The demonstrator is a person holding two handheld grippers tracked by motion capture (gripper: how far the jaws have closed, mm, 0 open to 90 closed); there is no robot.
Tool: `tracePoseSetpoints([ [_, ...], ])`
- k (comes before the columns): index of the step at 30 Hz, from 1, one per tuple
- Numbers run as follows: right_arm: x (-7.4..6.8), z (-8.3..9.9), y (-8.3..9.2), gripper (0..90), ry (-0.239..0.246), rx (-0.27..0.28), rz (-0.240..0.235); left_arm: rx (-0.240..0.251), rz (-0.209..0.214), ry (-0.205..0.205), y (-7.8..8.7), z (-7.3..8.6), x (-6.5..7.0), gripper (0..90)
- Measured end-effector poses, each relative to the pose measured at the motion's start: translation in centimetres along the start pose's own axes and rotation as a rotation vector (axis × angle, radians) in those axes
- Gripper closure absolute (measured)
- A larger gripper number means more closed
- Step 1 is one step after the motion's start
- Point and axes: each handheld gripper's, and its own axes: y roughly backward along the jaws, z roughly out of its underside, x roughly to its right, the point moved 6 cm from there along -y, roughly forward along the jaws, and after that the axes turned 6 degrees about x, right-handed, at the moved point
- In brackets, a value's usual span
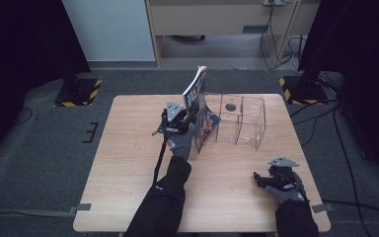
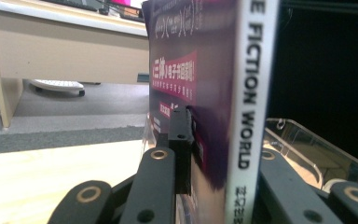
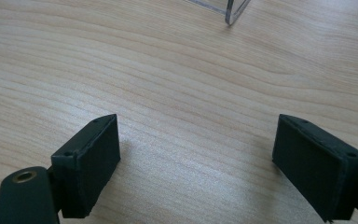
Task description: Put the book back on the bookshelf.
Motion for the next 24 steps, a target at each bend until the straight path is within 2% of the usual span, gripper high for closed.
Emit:
tracePoseSetpoints([
  [4, 0.0, 0.0, 0.0, 14.8, 0.004, -0.001, -0.003, -0.014, 0.003, -0.011, 0.3, 0.8, 0.1, 77.0],
  [9, -0.1, 0.0, 0.0, 14.8, 0.002, 0.0, -0.002, -0.005, 0.013, -0.016, 0.7, 0.9, 0.4, 73.4],
  [12, 0.0, 0.0, 0.0, 14.8, 0.005, 0.001, -0.003, 0.005, 0.005, -0.028, 0.9, 0.4, 0.4, 68.8],
  [18, -0.1, 0.0, 0.0, 14.8, 0.0, -0.002, -0.002, -0.008, -0.014, -0.044, 0.7, -0.9, 0.2, 62.1],
  [20, -0.1, 0.0, 0.0, 14.8, -0.002, 0.0, -0.003, -0.02, -0.027, -0.066, 0.5, -1.2, 0.3, 59.8],
  [23, -0.1, 0.0, 0.0, 14.9, -0.002, -0.001, -0.004, -0.03, -0.047, -0.086, 0.2, -1.6, 0.5, 59.8],
  [24, -0.1, 0.0, 0.0, 14.9, 0.001, 0.0, -0.003, -0.033, -0.048, -0.08, 0.1, -1.6, 0.5, 60.8],
])
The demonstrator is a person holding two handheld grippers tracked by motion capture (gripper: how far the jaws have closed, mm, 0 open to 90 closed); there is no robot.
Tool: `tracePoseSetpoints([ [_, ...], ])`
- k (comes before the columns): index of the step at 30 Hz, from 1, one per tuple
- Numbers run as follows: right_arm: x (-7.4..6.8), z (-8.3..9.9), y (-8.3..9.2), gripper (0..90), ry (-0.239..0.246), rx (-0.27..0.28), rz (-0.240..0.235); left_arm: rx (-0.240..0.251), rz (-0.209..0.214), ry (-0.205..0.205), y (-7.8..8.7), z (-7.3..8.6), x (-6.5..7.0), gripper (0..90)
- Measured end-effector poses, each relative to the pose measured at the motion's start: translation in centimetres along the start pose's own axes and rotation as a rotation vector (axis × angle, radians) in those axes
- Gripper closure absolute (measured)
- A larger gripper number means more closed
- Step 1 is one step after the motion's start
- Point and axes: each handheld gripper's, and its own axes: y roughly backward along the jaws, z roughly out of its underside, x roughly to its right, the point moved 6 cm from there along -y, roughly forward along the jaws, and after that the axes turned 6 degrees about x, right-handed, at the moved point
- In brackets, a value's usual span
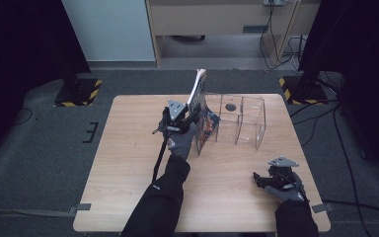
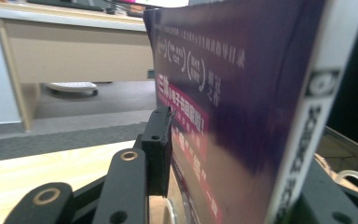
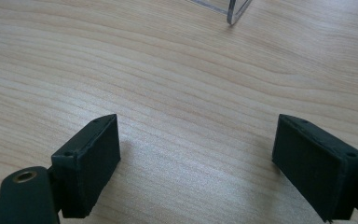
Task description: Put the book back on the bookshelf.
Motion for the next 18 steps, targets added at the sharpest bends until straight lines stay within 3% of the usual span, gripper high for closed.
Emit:
tracePoseSetpoints([
  [6, 0.08, -0.04, 0.05, 15.0, -0.003, 0.001, 0.001, 0.005, -0.019, 0.001, -0.27, -0.13, 0.29, 74.7],
  [14, 0.08, -0.1, 0.06, 15.2, -0.002, 0.005, 0.002, 0.039, -0.026, 0.045, -0.27, -0.01, 0.17, 81.6],
  [18, 0.13, -0.1, 0.01, 15.4, 0.001, 0.006, 0.002, 0.046, -0.027, 0.045, -0.33, 0.05, 0.37, 81.3],
])
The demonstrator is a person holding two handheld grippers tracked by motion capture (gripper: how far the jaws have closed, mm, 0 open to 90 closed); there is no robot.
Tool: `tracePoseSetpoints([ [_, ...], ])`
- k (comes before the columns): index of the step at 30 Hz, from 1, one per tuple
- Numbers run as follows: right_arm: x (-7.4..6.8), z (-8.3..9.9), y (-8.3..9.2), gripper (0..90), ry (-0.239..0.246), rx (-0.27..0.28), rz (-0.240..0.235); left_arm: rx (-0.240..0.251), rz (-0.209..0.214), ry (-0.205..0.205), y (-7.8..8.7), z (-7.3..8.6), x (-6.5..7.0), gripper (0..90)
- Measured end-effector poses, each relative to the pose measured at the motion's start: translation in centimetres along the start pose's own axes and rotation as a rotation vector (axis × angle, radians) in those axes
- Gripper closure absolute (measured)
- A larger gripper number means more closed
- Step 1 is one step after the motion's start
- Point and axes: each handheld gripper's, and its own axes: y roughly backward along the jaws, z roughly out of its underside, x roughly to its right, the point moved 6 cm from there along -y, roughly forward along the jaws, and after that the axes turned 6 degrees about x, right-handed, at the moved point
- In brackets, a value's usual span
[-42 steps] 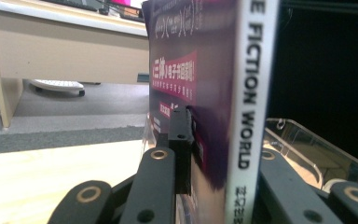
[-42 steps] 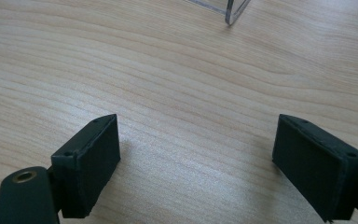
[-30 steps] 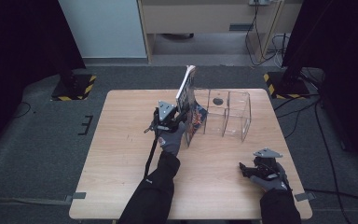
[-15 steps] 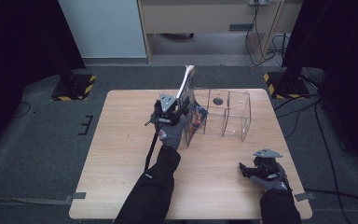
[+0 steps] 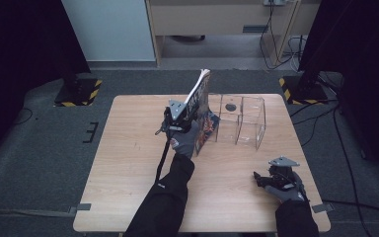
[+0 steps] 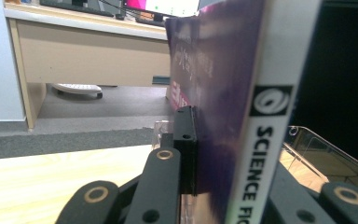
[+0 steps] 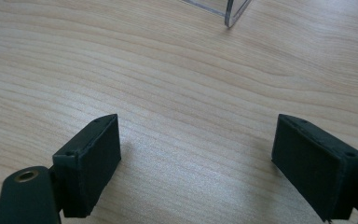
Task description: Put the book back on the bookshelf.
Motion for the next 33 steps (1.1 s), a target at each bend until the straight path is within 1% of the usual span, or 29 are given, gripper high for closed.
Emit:
tracePoseSetpoints([
  [3, -0.1, 0.0, 0.0, 15.4, 0.0, -0.002, 0.0, -0.003, 0.011, 0.026, 0.0, 0.0, -0.2, 78.1],
  [8, 0.0, -0.1, 0.0, 15.5, -0.002, 0.005, -0.005, -0.021, 0.031, 0.023, 0.1, 0.1, 0.0, 71.8],
  [10, 0.0, -0.1, 0.1, 15.5, -0.007, 0.003, -0.007, -0.021, 0.034, 0.016, 0.1, 0.0, 0.0, 71.5],
  [12, 0.1, 0.0, 0.1, 15.6, -0.014, 0.002, -0.005, -0.014, 0.031, 0.029, 0.2, -0.2, -0.2, 72.7],
  [14, 0.1, 0.0, 0.2, 15.6, -0.015, 0.004, -0.003, -0.007, 0.018, 0.034, 0.2, -0.2, -0.3, 77.1],
  [16, 0.1, -0.1, 0.2, 15.6, -0.016, 0.004, -0.001, 0.006, 0.003, 0.027, 0.2, -0.2, -0.3, 80.1],
  [19, 0.1, -0.1, 0.1, 15.6, -0.008, 0.006, -0.003, 0.026, 0.001, 0.048, 0.0, -0.2, -0.1, 81.5],
  [20, 0.1, -0.1, 0.1, 15.6, -0.007, 0.008, -0.003, 0.031, -0.001, 0.048, -0.1, -0.2, -0.1, 81.6],
  [22, 0.1, -0.1, 0.1, 15.6, -0.004, 0.007, -0.002, 0.042, 0.001, 0.075, -0.4, -0.2, -0.2, 81.8],
  [25, 0.2, -0.2, 0.1, 15.6, -0.004, 0.01, -0.004, 0.053, -0.009, 0.118, -0.8, -0.2, -0.6, 82.0],
  [28, 0.2, -0.3, 0.1, 15.7, -0.006, 0.016, -0.001, 0.082, -0.024, 0.154, -1.0, -0.4, -1.1, 82.0],
  [30, 0.2, -0.2, 0.1, 15.7, -0.001, 0.013, -0.004, 0.101, -0.03, 0.158, -1.1, -0.6, -1.2, 82.0],
  [33, 0.2, -0.2, 0.1, 15.7, -0.003, 0.011, -0.004, 0.121, -0.022, 0.151, -1.4, -0.7, -1.0, 81.7],
])
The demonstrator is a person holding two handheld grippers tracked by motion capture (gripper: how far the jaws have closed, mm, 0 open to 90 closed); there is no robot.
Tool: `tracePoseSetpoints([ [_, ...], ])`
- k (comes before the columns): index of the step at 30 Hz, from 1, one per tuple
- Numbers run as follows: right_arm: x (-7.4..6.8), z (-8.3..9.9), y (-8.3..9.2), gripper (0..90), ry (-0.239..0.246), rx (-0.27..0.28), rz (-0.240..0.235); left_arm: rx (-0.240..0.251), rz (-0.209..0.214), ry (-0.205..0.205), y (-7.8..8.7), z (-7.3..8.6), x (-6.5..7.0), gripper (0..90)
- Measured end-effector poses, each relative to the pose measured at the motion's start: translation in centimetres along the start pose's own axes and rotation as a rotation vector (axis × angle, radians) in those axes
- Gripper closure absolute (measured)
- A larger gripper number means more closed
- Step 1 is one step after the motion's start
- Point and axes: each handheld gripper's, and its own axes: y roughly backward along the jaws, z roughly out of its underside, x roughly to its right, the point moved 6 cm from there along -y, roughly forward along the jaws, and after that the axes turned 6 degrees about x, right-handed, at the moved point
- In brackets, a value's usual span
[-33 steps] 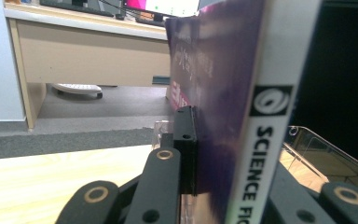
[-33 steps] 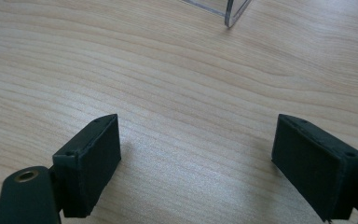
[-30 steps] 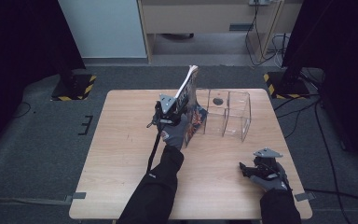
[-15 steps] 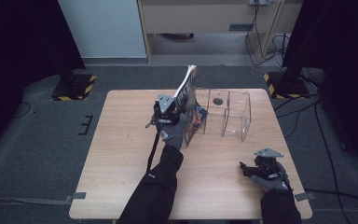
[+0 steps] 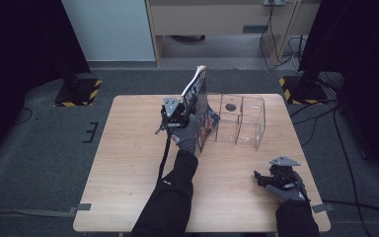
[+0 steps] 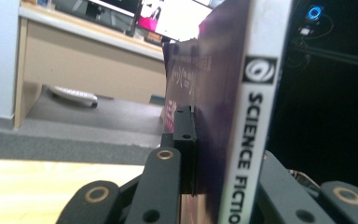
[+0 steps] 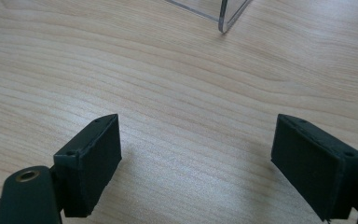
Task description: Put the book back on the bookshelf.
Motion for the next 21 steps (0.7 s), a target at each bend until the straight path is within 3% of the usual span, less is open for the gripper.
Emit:
tracePoseSetpoints([
  [6, 0.0, 0.0, 0.0, 15.8, 0.0, -0.002, 0.004, 0.016, 0.008, -0.024, 0.1, 1.1, 0.1, 81.0],
  [10, 0.0, 0.0, 0.0, 15.8, -0.001, -0.003, 0.005, -0.004, 0.016, -0.036, 0.4, 1.2, 0.2, 76.7],
  [14, 0.0, 0.0, 0.0, 15.8, 0.001, -0.003, 0.005, -0.041, 0.033, -0.064, 0.9, 1.4, 0.3, 64.1],
  [21, 0.0, 0.1, 0.0, 15.8, -0.003, -0.007, 0.008, -0.074, 0.094, -0.155, 2.7, 1.2, 0.2, 40.7],
])
